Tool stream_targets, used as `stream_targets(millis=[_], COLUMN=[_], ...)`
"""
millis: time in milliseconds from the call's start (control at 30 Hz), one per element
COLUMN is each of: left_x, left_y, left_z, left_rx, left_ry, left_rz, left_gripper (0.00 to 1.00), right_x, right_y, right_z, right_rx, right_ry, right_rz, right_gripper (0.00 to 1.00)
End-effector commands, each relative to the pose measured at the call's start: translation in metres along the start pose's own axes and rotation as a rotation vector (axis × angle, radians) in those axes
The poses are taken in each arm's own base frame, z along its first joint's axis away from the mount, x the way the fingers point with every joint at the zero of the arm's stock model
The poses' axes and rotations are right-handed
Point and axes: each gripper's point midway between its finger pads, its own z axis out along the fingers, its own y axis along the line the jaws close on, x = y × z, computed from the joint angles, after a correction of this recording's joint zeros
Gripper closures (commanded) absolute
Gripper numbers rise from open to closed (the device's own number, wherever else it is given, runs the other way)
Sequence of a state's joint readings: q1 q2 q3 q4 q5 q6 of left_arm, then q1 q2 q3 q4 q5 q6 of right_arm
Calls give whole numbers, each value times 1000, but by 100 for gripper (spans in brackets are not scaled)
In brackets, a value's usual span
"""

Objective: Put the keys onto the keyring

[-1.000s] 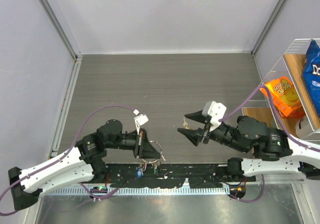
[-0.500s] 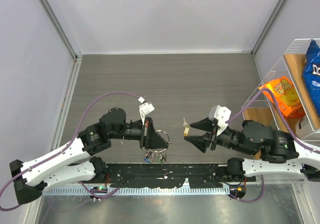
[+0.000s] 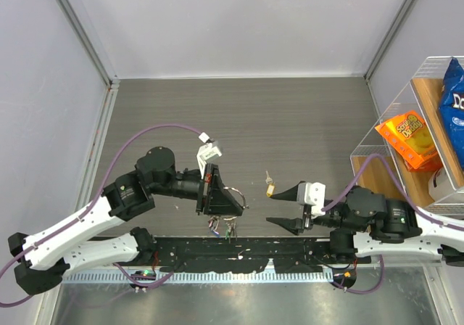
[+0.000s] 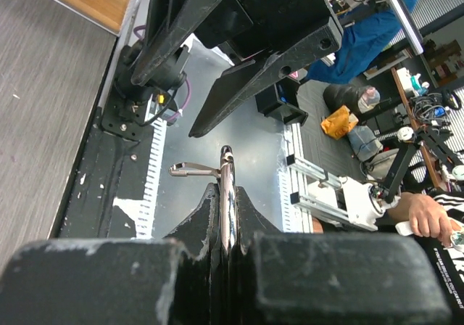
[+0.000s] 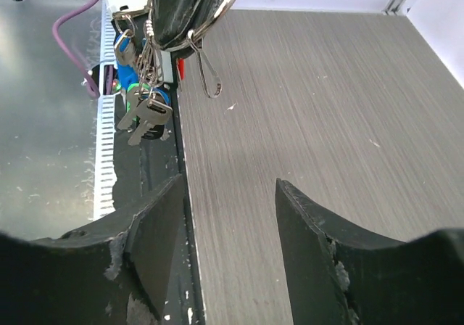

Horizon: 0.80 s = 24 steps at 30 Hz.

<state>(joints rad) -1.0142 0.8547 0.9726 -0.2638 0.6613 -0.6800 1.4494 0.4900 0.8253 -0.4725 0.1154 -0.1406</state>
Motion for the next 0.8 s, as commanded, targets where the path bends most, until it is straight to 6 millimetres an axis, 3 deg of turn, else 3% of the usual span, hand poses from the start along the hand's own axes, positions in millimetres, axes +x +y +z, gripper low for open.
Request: stream_targets(millis=[0, 33, 200, 567, 767], left_x=[-8, -8, -6, -4, -4], left_y=[-25, -26, -29, -30, -29], left_z=[-9, -10, -15, -19, -19], left_rx=[69, 70, 72, 66, 70], left_ry=[-1, 0, -5, -21, -28], left_rz=[35, 35, 39, 40, 43], left_gripper=[100, 100, 100, 100, 100], right_x=[-42, -38, -56, -62, -63], right_y=[1, 2, 13, 23, 25], right_z=[11, 14, 23, 45, 52], right_rx=[-19, -26, -72, -111, -119], right_ry=[-198, -202, -323, -326, -314], right_rz=[-110, -140, -209, -256, -268], right_gripper=[42, 43, 45, 46, 53])
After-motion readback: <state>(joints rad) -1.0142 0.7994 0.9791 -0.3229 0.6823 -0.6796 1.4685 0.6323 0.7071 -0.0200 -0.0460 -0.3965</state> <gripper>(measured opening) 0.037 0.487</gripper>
